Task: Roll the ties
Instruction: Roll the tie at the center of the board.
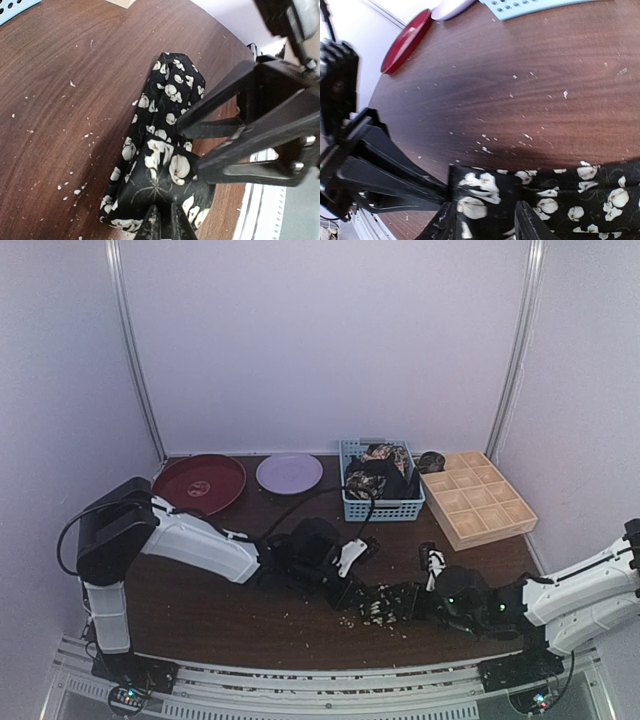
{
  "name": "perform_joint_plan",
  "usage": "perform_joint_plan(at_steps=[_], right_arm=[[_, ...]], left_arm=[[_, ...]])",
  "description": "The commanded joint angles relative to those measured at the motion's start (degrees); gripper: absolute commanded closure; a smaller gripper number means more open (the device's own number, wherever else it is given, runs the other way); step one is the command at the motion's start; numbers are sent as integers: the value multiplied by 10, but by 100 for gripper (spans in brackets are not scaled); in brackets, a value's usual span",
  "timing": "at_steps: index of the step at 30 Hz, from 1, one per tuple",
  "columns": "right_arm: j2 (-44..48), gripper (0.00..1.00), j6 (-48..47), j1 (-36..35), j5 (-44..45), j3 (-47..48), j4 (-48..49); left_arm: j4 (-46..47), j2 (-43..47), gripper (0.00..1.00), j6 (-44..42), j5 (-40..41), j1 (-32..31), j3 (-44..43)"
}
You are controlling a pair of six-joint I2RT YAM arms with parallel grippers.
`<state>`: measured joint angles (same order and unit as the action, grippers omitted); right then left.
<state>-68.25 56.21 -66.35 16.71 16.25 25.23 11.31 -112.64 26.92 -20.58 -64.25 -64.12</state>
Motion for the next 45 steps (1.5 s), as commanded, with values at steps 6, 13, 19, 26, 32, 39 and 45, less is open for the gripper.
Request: perform_joint_plan(at_steps=[6, 13, 19, 26, 32, 39, 45], right_arm=[[-57, 62, 3, 0, -9, 11, -6], [-122, 64, 18, 1, -54, 39, 38], [-201, 66, 43, -3, -93, 80, 106], [-290, 67, 77, -18, -129, 136, 158], [-296, 68, 77, -18, -104, 129, 145], [-281, 68, 71, -18, -91, 120, 130], [-272, 68, 64, -17, -82, 111, 122]], left_arm=[[-6, 60, 83, 13, 82, 7, 31], [-10, 146, 83, 42, 125, 62, 134], [-11, 235, 84, 64, 162, 93, 231], [17, 291, 84, 83, 136, 95, 304], [53, 267, 92, 102, 113, 95, 334], [143, 206, 100, 119, 44, 90, 337], [174, 166, 100, 125, 21, 84, 327]])
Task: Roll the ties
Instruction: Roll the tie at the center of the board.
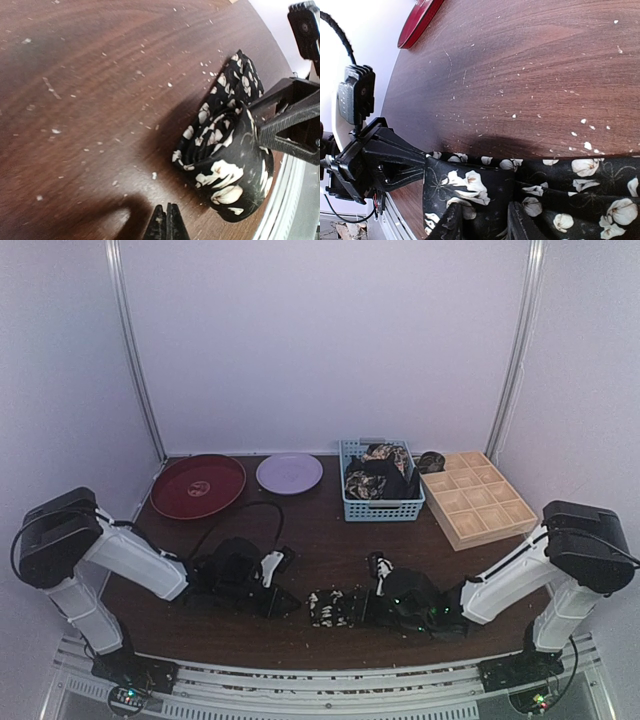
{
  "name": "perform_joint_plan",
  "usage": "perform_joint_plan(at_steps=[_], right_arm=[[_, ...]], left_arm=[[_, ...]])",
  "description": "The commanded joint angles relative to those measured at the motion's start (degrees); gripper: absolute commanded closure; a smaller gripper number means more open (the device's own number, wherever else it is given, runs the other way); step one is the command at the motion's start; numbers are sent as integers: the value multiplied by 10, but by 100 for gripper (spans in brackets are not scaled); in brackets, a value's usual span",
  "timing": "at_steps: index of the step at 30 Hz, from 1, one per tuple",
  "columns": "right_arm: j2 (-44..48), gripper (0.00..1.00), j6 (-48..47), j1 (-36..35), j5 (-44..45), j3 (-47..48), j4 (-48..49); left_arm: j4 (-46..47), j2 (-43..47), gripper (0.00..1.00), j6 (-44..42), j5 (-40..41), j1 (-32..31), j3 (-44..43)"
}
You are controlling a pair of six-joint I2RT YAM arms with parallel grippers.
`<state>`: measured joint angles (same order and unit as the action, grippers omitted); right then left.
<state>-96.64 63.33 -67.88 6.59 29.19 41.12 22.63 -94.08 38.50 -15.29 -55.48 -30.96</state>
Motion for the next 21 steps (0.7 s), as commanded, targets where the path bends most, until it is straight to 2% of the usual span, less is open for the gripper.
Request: perform_joint_plan(at_steps=[1, 5, 7, 10, 13, 15, 18, 19, 20, 21], right_arm=[[13, 68, -8, -2, 21, -20, -37], [18, 68, -13, -2, 23, -26, -34], [17, 68, -16, -1, 20, -25, -33], [19, 68, -24, -1, 15, -23, -32], [26, 68, -32, 1, 16, -22, -34], [27, 68, -38, 1, 17, -21, -35], [26, 68, -40, 1, 17, -20, -31], [26, 68, -40, 2, 17, -20, -29], [26, 68, -40, 2, 17, -20, -27], [26, 68, -41, 2, 17, -20, -26]], left_arm=[[63, -24, 100, 10, -37, -3, -8], [68, -36, 100, 11, -48, -4, -18], [36, -27, 99, 1, -24, -4, -25], [13, 30, 64, -47, 8, -4, -14], [-11, 98, 36, -189, 4, -15, -16], [-53, 118, 29, -259, 15, -18, -35], [-139, 102, 27, -345, 25, -18, -89], [-156, 92, 11, -378, 13, -22, -101], [-163, 86, 3, -406, 11, -29, -107], [-162, 83, 2, -432, 12, -37, -109]])
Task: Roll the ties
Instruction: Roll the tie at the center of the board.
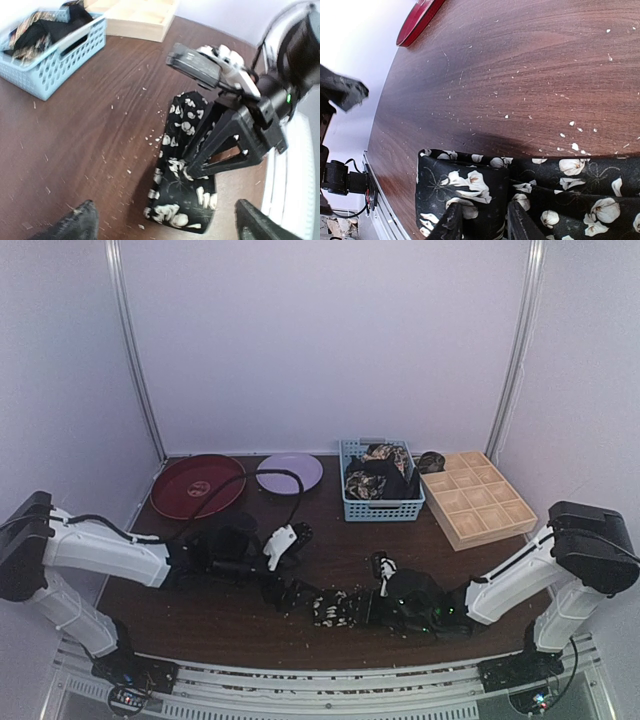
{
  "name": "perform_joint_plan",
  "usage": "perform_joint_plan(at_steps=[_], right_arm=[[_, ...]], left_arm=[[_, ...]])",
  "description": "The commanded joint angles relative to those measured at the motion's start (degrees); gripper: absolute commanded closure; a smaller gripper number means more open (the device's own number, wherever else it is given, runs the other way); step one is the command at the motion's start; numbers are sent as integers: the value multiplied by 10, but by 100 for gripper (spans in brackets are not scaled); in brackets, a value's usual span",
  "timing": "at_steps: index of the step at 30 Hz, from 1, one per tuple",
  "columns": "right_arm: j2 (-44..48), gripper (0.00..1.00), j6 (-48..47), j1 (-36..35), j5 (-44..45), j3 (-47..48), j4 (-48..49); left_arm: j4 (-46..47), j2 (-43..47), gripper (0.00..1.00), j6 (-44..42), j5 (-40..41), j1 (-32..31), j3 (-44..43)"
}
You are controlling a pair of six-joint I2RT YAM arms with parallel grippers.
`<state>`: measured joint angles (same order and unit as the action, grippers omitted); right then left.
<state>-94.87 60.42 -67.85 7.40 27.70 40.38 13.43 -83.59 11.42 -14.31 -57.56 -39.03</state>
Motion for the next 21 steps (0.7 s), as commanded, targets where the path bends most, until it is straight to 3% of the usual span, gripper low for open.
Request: perform_joint_plan(at_steps=[1, 7, 14, 21], right_arm=[[8, 68, -13, 2, 9, -5, -19], [11, 68, -17, 3, 10, -3, -22], [15, 68, -19, 3, 11, -4, -23], [14, 68, -20, 3, 10, 0, -25]], left_arm=[[-65, -24, 2, -182, 8, -24, -28], [-45, -45, 2, -258, -15, -30, -27], [-68, -147, 2, -263, -10, -30, -86], [-53, -192, 2, -273, -36, -30, -108]])
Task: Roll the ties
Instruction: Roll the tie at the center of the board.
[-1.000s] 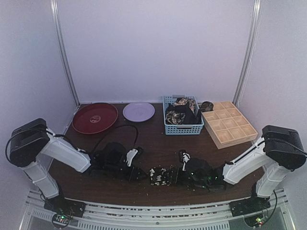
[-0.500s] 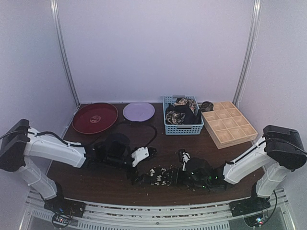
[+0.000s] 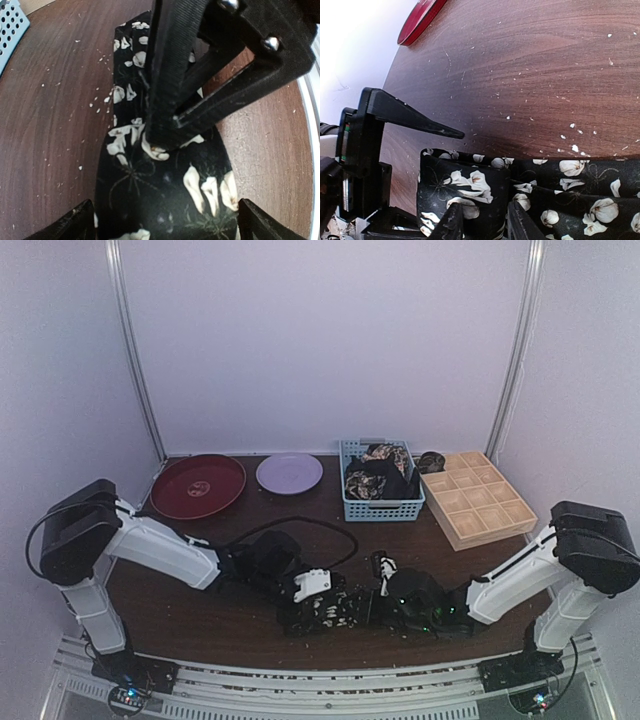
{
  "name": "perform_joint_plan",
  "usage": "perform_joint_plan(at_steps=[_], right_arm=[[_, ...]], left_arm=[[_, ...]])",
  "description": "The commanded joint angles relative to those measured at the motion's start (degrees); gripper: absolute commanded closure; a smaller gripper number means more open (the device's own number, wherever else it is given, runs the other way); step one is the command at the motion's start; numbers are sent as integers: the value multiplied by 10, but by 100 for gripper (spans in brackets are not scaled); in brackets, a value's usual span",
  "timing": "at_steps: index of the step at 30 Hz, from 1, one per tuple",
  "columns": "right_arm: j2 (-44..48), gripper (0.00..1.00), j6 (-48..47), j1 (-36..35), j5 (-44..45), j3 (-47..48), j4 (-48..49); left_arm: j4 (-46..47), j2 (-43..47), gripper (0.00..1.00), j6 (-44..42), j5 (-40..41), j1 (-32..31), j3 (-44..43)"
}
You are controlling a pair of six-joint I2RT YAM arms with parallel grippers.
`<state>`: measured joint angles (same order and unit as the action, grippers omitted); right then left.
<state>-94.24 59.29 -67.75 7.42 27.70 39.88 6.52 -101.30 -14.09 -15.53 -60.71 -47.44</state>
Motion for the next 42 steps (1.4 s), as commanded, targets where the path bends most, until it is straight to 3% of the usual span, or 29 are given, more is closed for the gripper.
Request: perform_joint_plan(at_steps=[1, 8, 11, 13, 17, 20, 25, 34, 42], right_arm=[[7, 68, -8, 2, 10, 0, -20], [1, 68, -10, 3, 10, 2, -18], [-2, 68, -11, 5, 5, 1, -9], [0, 67, -13, 6, 4, -1, -6], [4, 67, -16, 7, 4, -4, -2], [2, 67, -15, 8, 3, -6, 1], [-5, 67, -10, 8, -1, -12, 11], [-4, 67, -6, 8, -7, -23, 27], [-5, 67, -6, 7, -10, -24, 35]], left_arm=[[18, -20, 2, -19, -29, 2, -25], [24, -45, 7, -27, -65, 2, -32], [24, -44, 16, -37, -83, 2, -30], [17, -47, 27, -49, -93, 2, -31], [15, -50, 38, -55, -90, 2, -28], [19, -49, 24, -43, -55, 2, -29], [43, -36, 16, 10, -20, 2, -34], [36, -51, 15, 80, -41, 1, -63], [4, -77, 17, 81, -46, -8, -90]])
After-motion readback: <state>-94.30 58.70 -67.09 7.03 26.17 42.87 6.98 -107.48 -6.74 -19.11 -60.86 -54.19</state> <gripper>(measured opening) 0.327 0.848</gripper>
